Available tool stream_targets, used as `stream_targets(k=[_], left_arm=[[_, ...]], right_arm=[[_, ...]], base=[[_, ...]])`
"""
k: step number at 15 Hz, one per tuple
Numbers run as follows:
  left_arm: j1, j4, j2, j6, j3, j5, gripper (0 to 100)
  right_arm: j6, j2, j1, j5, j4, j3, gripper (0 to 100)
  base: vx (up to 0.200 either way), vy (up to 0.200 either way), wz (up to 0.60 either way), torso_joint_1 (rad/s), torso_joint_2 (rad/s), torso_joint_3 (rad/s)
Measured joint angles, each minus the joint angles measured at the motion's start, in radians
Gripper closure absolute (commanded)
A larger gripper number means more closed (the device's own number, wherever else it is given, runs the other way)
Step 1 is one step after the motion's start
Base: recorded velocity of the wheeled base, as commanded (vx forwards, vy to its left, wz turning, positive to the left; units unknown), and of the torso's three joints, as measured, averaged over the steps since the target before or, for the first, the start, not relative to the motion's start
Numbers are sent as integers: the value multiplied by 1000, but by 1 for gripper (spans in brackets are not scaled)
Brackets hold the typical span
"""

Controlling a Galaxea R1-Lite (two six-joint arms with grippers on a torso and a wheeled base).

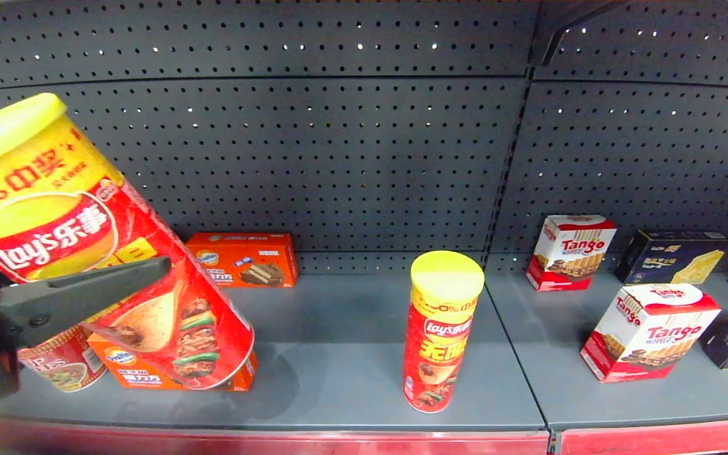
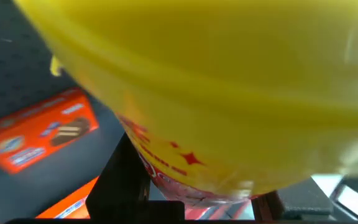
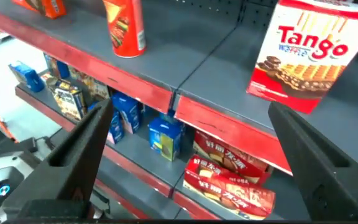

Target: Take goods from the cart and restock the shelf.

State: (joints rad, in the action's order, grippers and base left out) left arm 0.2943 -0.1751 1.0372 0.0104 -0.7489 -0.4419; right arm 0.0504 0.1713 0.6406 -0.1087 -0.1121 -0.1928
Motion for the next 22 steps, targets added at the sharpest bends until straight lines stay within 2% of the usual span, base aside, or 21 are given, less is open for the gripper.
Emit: stream_targets(k=[3, 6, 10, 12, 16, 22], left_arm=[[36, 0, 79, 6, -30, -1, 100], [64, 0, 143, 24, -71, 2, 100], [94, -1, 232, 31, -160, 4, 100], [117, -1, 263, 31, -178, 5, 100], [161, 0, 309, 33, -179, 43, 100], [168, -16, 361, 40, -177, 47, 100]], right_arm=[[-6, -17, -47, 0, -3, 3, 0], [-6, -48, -136, 3, -49, 7, 0], [-2, -140, -220, 1, -94, 50, 0], [0, -159, -232, 8, -94, 63, 0], [-2, -170, -236, 3, -91, 71, 0], [-8, -171, -236, 7, -86, 74, 0]], base=[[0, 0, 0, 0, 0, 0], [0, 0, 0, 0, 0, 0], [0, 0, 0, 0, 0, 0], [0, 0, 0, 0, 0, 0], [0, 0, 0, 0, 0, 0], [0, 0, 0, 0, 0, 0]])
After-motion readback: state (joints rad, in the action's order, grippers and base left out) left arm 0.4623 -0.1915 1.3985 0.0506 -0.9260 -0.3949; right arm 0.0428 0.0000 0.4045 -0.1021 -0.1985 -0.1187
